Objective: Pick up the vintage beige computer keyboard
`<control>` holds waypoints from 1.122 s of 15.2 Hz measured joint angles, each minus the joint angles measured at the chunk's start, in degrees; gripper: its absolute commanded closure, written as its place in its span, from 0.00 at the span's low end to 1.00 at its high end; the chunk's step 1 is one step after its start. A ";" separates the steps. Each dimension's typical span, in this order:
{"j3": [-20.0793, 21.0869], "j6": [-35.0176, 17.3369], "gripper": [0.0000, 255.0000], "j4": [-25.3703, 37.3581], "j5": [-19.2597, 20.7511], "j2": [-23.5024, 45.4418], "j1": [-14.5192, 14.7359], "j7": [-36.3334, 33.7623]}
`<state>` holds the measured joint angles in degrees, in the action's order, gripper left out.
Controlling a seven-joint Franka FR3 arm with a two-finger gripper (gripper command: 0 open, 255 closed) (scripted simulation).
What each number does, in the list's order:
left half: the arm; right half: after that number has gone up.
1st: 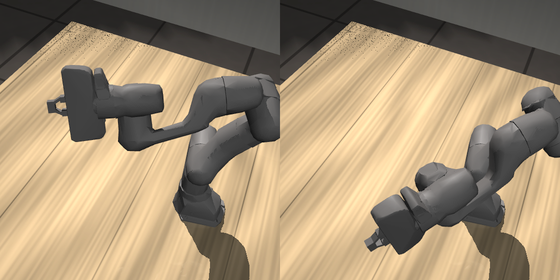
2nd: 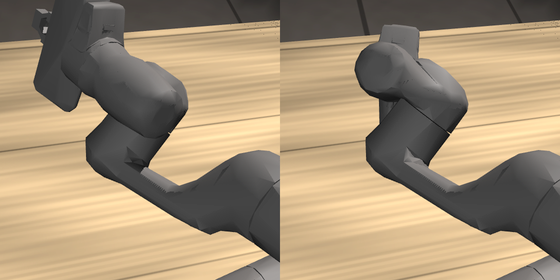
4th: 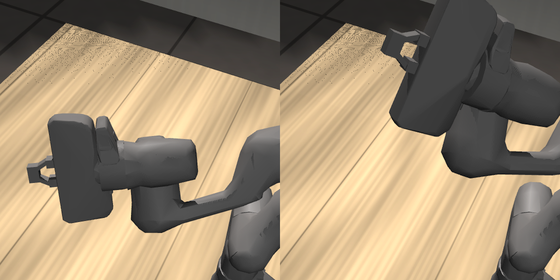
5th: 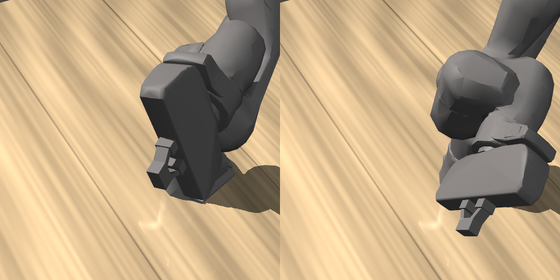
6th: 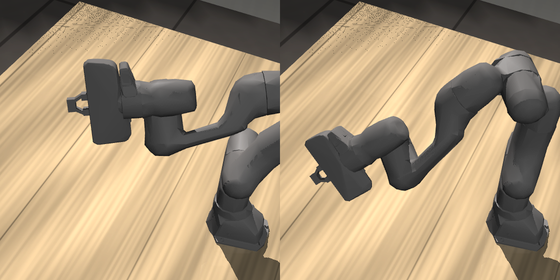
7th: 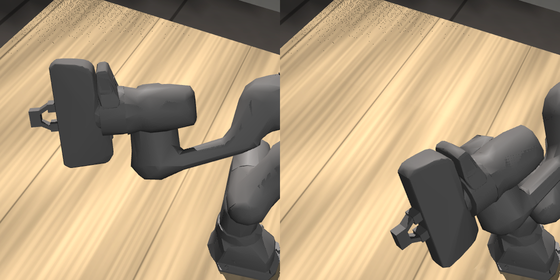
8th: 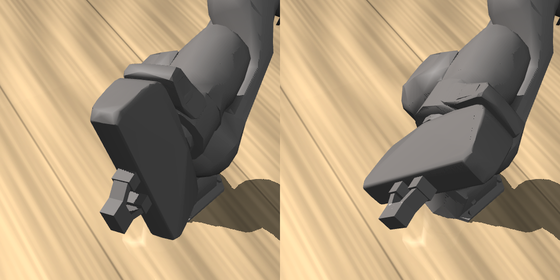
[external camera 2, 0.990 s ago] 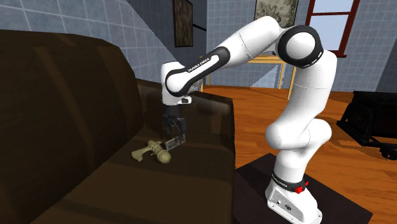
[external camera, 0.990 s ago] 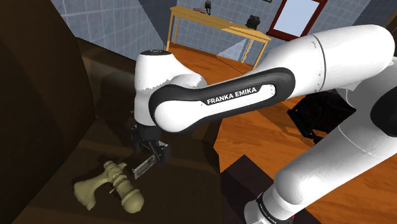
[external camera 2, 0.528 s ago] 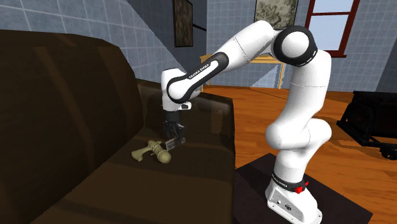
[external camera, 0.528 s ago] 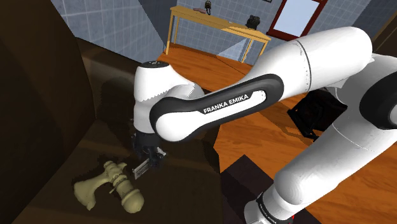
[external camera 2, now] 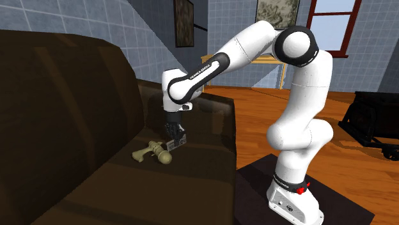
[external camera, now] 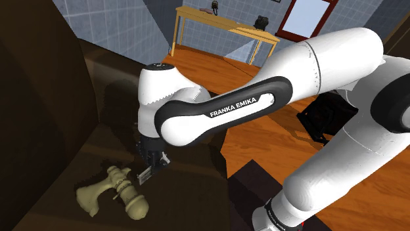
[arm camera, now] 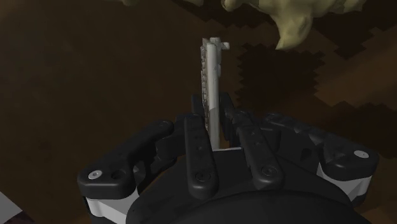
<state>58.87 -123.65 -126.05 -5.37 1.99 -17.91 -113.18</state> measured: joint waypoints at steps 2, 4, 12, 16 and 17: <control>0.03 0.32 1.00 -0.01 -0.58 -0.59 -0.07 0.35; 0.01 1.62 1.00 0.69 -1.54 -1.64 -0.20 0.93; -0.85 7.90 1.00 4.15 -5.42 -6.27 -0.47 3.43; -1.67 11.37 1.00 6.27 -6.91 -8.34 -0.47 4.45; -1.82 11.87 1.00 6.56 -7.13 -8.65 -0.47 4.62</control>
